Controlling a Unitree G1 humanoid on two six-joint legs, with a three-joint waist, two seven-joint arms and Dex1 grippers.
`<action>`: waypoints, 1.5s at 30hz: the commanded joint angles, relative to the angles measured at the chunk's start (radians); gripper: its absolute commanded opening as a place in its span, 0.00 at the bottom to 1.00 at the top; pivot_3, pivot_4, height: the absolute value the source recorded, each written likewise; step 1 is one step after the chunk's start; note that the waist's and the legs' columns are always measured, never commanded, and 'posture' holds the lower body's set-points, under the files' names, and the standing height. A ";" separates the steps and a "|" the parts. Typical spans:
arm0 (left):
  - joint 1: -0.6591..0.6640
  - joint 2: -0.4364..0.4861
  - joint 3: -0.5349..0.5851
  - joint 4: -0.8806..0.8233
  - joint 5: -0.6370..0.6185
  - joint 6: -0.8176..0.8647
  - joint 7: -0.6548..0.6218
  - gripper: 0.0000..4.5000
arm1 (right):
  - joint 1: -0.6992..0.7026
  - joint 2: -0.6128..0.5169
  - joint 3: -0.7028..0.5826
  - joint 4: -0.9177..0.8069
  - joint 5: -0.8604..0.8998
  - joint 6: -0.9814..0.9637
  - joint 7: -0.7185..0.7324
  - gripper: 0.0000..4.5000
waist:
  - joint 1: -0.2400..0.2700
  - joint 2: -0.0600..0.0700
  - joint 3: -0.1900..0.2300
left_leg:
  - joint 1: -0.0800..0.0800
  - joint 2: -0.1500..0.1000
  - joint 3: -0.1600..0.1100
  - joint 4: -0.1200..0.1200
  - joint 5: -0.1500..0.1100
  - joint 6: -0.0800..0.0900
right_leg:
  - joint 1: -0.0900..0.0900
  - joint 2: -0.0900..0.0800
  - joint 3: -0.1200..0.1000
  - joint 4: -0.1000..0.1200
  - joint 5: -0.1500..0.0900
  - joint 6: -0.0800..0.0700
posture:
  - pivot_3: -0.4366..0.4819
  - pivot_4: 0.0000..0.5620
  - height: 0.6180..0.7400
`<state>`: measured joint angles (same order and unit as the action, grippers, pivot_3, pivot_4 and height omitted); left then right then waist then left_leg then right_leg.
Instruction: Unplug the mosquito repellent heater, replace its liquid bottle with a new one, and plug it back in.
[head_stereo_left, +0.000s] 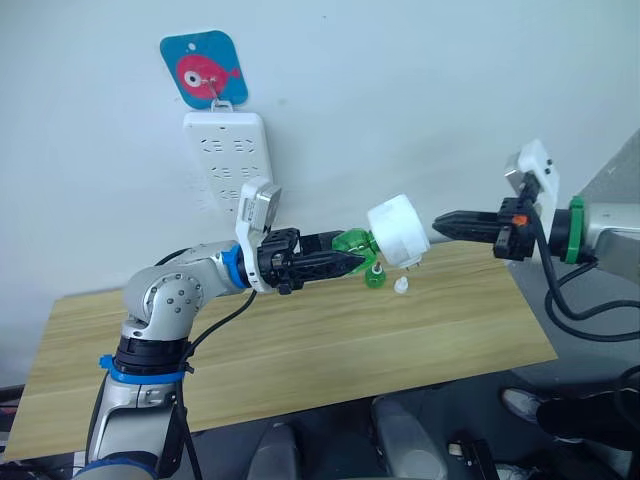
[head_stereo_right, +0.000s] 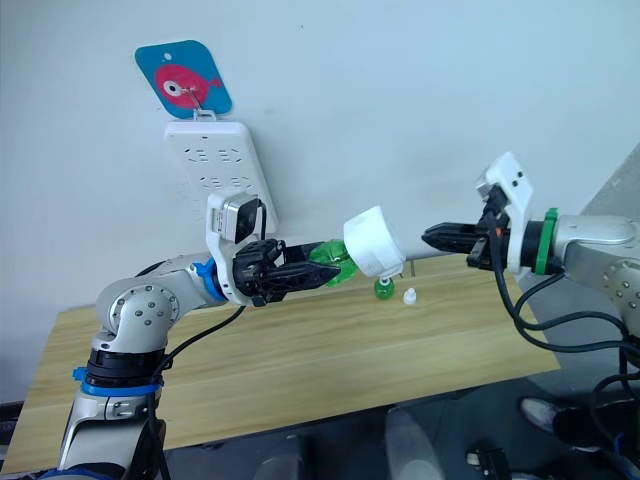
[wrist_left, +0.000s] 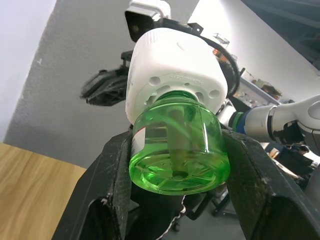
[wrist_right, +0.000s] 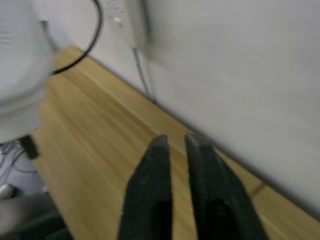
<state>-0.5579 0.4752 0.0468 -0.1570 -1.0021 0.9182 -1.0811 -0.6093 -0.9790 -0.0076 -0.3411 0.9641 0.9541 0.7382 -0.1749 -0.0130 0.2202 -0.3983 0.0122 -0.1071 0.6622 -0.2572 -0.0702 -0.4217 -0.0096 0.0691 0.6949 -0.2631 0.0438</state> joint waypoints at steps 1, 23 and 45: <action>-0.018 0.005 0.015 -0.022 -0.022 0.001 -0.007 0.50 | -0.019 0.034 -0.004 -0.053 0.016 0.024 0.018 0.00 | -0.001 0.000 0.000 | 0.000 0.000 0.000 0.000 0.000 0.000 | 0.000 0.000 0.000 0.000 0.000 0.000 | 0.21 0.24 0.83; -0.027 0.012 -0.068 0.043 0.241 -0.236 -0.065 0.50 | -0.097 0.126 -0.094 -0.130 0.353 0.243 -0.122 0.00 | -0.007 0.000 -0.001 | 0.000 0.000 0.000 0.000 0.000 0.000 | 0.000 0.000 0.000 0.000 0.000 0.000 | 0.21 0.25 0.83; 0.000 0.119 -0.142 0.029 0.342 -0.367 -0.296 0.50 | -0.123 0.145 -0.063 -0.095 0.370 0.241 -0.191 0.00 | -0.016 0.000 -0.001 | -0.001 0.000 0.000 0.000 0.000 0.000 | 0.000 0.000 0.000 -0.001 0.000 0.000 | 0.22 0.23 0.83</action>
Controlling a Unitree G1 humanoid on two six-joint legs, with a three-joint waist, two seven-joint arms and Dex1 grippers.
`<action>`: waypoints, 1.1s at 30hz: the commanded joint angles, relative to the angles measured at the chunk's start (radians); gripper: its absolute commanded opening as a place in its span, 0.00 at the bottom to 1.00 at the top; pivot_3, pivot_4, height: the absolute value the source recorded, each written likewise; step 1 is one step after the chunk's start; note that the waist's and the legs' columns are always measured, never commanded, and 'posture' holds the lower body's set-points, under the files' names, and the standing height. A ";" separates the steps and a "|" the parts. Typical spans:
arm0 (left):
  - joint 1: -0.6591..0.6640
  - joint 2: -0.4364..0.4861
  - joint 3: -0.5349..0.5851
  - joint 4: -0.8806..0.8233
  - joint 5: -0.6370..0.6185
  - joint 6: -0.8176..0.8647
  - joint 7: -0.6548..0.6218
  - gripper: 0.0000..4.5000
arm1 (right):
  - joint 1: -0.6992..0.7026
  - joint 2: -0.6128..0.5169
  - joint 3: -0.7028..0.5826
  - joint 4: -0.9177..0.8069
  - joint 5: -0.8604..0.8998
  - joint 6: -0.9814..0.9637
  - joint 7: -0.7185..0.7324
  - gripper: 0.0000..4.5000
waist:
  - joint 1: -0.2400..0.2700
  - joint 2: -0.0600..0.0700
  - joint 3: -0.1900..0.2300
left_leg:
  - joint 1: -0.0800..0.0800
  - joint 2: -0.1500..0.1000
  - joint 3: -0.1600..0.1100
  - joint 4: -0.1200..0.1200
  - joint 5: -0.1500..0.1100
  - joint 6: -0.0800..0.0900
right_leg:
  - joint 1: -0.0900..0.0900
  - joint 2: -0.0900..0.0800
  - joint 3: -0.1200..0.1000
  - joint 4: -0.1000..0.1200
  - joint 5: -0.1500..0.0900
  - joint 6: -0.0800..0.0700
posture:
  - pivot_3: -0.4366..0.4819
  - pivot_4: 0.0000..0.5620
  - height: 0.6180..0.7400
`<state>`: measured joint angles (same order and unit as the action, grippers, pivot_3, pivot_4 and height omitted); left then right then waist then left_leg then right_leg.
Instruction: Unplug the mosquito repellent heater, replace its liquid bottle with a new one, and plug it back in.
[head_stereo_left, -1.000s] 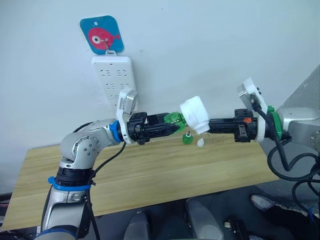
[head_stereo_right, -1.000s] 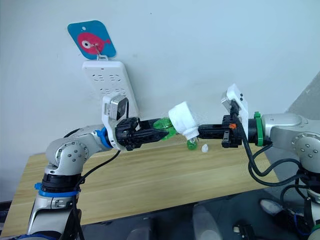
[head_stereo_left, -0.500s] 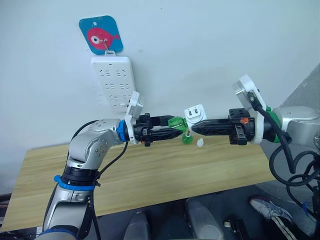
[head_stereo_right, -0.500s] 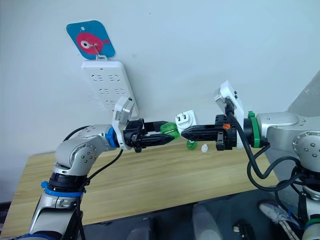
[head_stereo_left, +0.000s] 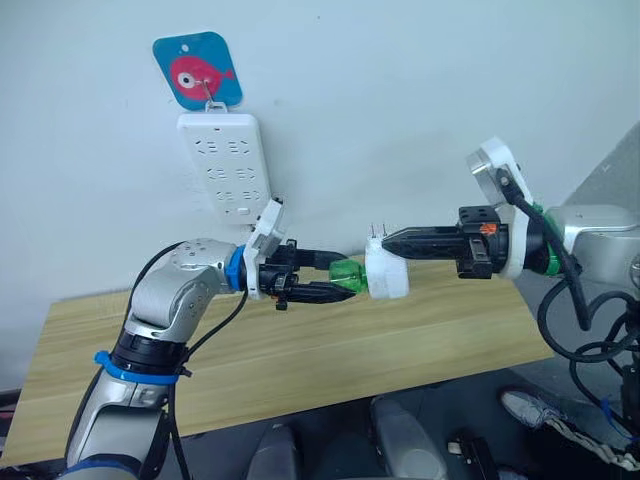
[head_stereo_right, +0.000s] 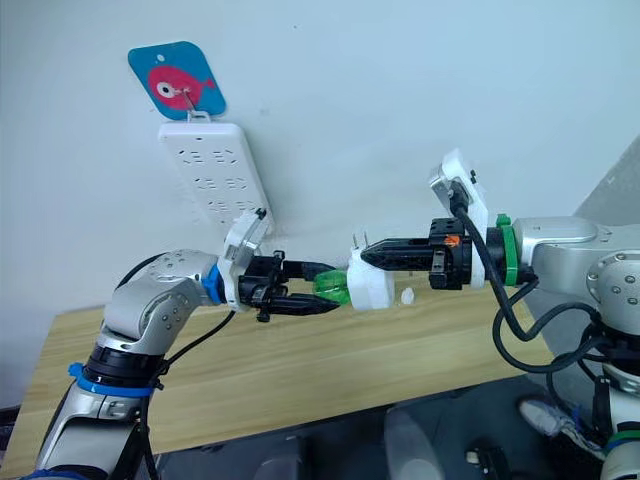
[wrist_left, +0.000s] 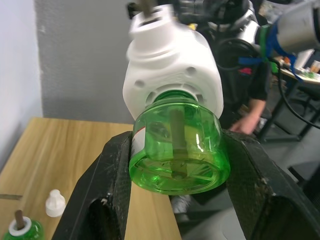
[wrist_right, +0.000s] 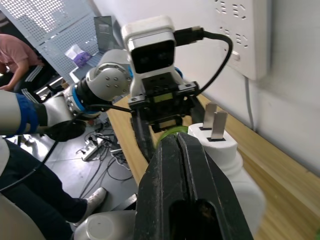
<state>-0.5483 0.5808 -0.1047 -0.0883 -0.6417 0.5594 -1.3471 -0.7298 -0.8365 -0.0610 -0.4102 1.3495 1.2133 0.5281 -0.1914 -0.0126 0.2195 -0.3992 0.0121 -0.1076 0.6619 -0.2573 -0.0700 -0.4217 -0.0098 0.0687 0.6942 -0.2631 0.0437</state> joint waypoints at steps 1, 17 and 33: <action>-0.013 0.018 0.010 -0.038 -0.020 -0.005 -0.035 0.50 | -0.001 0.003 -0.007 -0.028 -0.022 -0.020 0.024 0.00 | 0.000 0.000 0.000 | 0.000 0.000 0.000 0.000 0.000 0.000 | 0.000 0.000 0.000 0.000 0.000 0.000 | 0.22 0.23 0.83; -0.017 0.070 0.015 -0.040 -0.051 0.042 -0.121 0.50 | 0.000 0.059 0.015 0.043 -0.155 -0.077 0.029 0.00 | -0.001 0.000 0.000 | 0.000 0.000 0.000 0.000 0.000 0.000 | 0.000 0.000 0.000 0.000 0.000 0.000 | 0.23 0.23 0.83; -0.068 0.008 0.051 -0.015 -0.056 0.057 -0.013 0.50 | 0.153 0.018 0.051 -0.110 -0.151 0.006 0.142 0.00 | -0.002 -0.001 -0.002 | 0.000 0.000 0.000 0.000 0.000 0.000 | 0.000 0.000 0.000 0.000 0.000 0.000 | 0.23 0.23 0.83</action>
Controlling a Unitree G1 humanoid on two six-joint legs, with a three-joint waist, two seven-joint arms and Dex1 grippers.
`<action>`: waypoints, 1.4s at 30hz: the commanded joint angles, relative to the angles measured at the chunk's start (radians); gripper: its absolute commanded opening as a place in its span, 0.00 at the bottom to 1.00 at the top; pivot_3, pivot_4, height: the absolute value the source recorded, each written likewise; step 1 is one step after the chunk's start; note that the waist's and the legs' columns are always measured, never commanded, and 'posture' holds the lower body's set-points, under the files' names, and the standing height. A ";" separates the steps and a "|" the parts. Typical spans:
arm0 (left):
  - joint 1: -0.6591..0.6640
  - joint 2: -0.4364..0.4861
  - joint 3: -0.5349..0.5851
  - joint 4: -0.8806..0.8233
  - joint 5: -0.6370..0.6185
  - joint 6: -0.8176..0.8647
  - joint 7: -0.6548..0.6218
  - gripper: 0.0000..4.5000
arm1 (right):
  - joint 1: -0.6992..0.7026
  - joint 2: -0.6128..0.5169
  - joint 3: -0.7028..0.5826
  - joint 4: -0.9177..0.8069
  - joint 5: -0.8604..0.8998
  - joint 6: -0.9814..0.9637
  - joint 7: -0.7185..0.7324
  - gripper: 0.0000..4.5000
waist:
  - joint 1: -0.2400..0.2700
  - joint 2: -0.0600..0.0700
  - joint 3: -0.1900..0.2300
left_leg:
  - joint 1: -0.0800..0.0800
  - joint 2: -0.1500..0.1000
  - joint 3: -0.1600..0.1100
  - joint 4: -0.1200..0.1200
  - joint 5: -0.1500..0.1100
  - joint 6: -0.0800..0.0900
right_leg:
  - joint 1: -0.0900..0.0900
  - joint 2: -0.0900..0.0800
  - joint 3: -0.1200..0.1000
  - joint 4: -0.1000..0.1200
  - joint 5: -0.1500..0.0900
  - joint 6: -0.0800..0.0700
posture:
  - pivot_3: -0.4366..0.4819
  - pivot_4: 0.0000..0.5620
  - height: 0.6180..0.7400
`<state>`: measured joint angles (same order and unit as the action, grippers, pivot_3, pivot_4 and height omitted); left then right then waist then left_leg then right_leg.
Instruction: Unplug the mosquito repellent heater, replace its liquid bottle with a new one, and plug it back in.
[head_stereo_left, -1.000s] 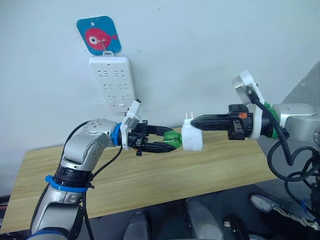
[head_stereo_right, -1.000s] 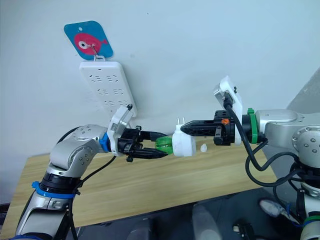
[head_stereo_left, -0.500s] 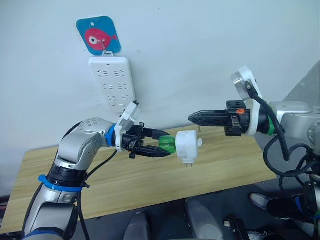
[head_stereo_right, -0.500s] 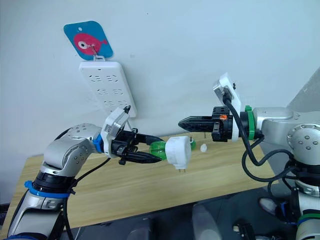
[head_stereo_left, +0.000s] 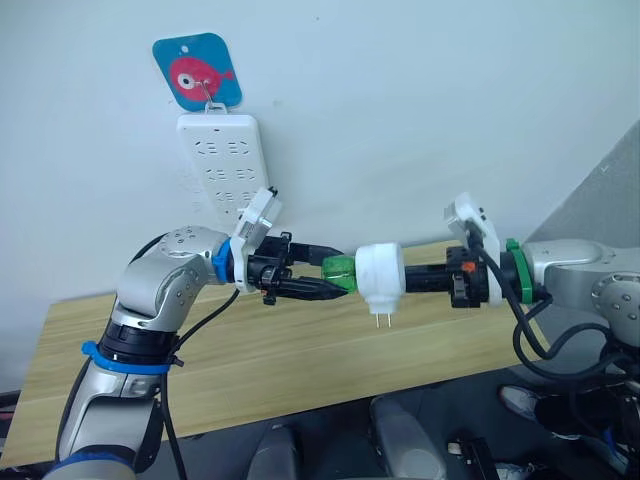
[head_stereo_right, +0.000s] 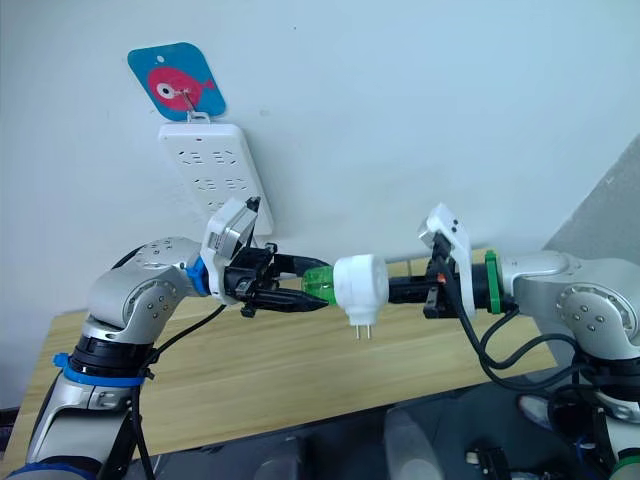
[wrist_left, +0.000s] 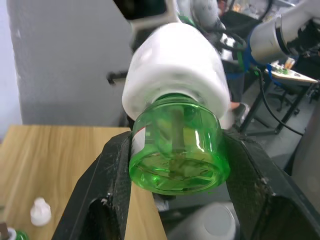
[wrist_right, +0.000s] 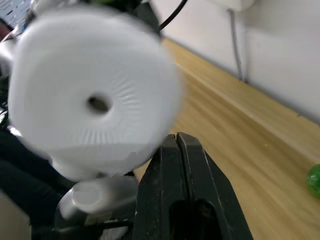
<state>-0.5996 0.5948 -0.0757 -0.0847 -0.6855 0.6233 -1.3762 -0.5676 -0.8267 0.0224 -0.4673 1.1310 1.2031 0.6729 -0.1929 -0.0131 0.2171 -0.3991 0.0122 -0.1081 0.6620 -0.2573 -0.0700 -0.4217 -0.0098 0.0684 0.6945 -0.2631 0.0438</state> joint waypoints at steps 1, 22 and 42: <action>-0.017 -0.008 0.020 -0.020 -0.011 -0.008 0.020 0.50 | -0.010 0.016 -0.038 -0.056 0.085 0.023 -0.013 0.00 | 0.000 0.000 -0.001 | 0.000 0.000 0.000 0.000 0.000 0.000 | 0.000 0.000 0.000 0.000 0.000 0.000 | 0.23 0.23 0.83; -0.028 -0.019 -0.013 -0.003 0.081 -0.100 0.049 0.50 | -0.119 0.044 -0.072 0.015 0.486 -0.010 -0.328 0.00 | 0.000 0.000 -0.001 | 0.000 0.000 0.000 0.000 0.000 0.000 | 0.000 0.000 0.000 0.000 0.000 0.000 | 0.23 0.25 0.83; 0.001 0.000 -0.034 -0.019 0.112 -0.165 -0.004 0.50 | -0.169 0.055 -0.030 0.082 0.376 -0.001 -0.410 0.00 | 0.000 0.000 -0.001 | 0.000 0.000 0.000 0.000 0.000 0.000 | 0.000 0.000 0.000 0.000 0.000 0.000 | 0.23 0.24 0.83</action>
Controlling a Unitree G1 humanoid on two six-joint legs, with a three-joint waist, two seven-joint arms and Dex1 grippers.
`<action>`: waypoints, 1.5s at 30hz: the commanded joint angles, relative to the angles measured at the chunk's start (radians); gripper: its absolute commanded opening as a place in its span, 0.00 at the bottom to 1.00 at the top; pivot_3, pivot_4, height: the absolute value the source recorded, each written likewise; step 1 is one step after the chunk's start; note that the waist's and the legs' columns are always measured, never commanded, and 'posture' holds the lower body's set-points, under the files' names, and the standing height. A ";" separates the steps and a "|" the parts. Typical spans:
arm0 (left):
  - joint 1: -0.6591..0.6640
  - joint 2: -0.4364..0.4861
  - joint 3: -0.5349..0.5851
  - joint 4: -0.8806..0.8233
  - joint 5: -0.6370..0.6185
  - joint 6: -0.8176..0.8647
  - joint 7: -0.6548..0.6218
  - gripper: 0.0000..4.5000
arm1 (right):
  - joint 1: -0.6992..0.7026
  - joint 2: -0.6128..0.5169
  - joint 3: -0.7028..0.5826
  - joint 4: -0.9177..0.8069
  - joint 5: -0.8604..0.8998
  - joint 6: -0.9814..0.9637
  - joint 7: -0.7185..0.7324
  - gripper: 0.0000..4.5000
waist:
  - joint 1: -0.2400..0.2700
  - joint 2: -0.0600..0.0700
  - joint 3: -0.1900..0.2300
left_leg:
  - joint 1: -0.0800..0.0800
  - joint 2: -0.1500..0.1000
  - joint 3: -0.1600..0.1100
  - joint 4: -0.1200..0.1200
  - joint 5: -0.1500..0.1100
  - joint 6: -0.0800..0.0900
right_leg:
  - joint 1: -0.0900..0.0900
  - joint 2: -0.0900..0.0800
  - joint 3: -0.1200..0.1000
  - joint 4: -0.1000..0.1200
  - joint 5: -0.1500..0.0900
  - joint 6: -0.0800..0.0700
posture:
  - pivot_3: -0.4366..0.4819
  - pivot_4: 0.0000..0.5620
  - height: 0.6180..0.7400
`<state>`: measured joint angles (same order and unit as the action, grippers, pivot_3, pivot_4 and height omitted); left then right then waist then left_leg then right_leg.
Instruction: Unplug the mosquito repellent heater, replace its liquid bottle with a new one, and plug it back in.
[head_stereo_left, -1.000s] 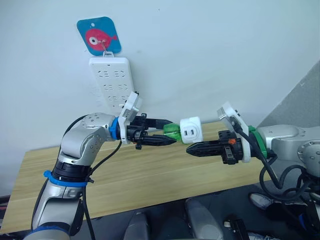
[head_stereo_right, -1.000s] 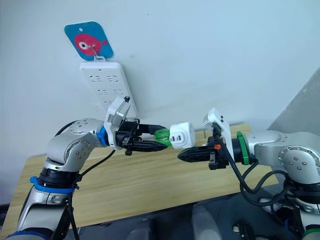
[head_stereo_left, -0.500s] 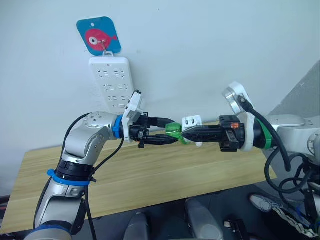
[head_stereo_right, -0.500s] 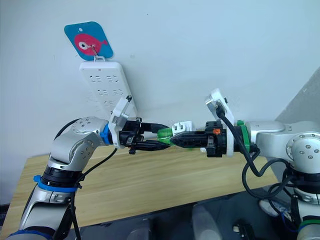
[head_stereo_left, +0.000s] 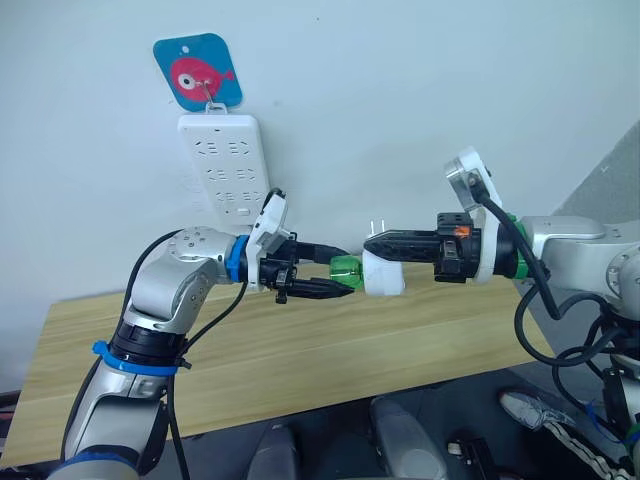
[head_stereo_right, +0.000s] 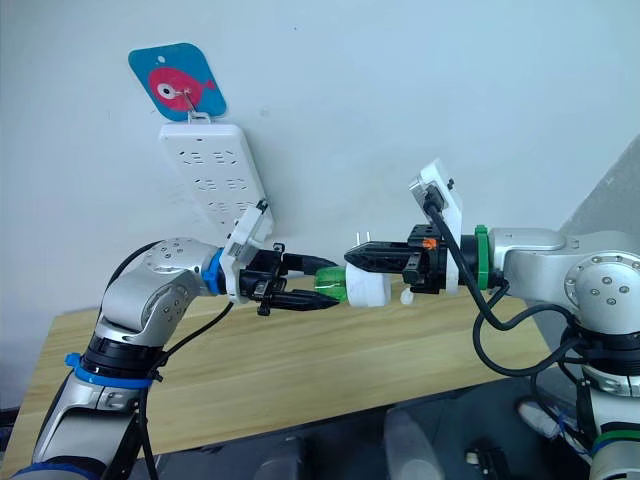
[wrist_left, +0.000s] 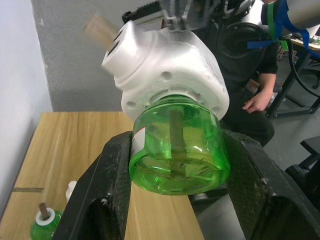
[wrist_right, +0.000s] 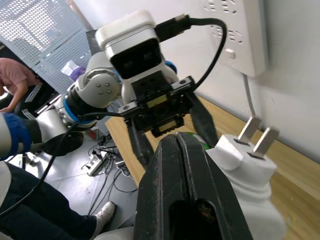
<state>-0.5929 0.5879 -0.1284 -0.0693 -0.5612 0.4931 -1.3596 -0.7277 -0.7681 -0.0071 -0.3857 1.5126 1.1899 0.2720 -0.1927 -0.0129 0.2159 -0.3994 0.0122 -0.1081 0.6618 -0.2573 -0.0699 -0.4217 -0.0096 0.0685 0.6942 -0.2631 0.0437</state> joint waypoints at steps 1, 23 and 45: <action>-0.005 0.006 0.019 -0.031 -0.010 -0.040 -0.024 0.50 | -0.007 -0.006 0.002 0.001 -0.012 0.016 -0.008 0.00 | 0.000 0.000 0.000 | 0.000 0.000 0.000 0.000 0.000 0.000 | 0.000 0.000 0.000 0.000 0.000 0.000 | 0.23 0.24 0.83; 0.017 0.003 0.021 -0.034 -0.009 -0.066 -0.044 0.50 | -0.023 -0.001 0.011 0.056 -0.115 0.044 0.081 0.00 | 0.000 0.000 0.000 | 0.000 0.000 0.000 0.000 0.000 0.000 | 0.000 0.000 0.000 0.000 0.000 0.000 | 0.23 0.24 0.83; 0.025 -0.010 0.036 -0.037 0.000 -0.052 -0.019 0.50 | -0.030 0.019 -0.060 0.058 -0.202 0.054 0.197 0.00 | 0.000 0.000 0.000 | 0.000 0.000 0.000 0.000 0.000 0.000 | 0.000 0.000 0.000 0.000 0.000 0.000 | 0.24 0.25 0.83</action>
<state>-0.5674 0.5820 -0.1298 -0.0752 -0.5465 0.4664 -1.3985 -0.7397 -0.7429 -0.0160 -0.3203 1.2808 1.2518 0.4659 -0.1928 -0.0129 0.2156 -0.3994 0.0121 -0.1081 0.6618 -0.2574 -0.0698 -0.4217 -0.0097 0.0685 0.6942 -0.2631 0.0437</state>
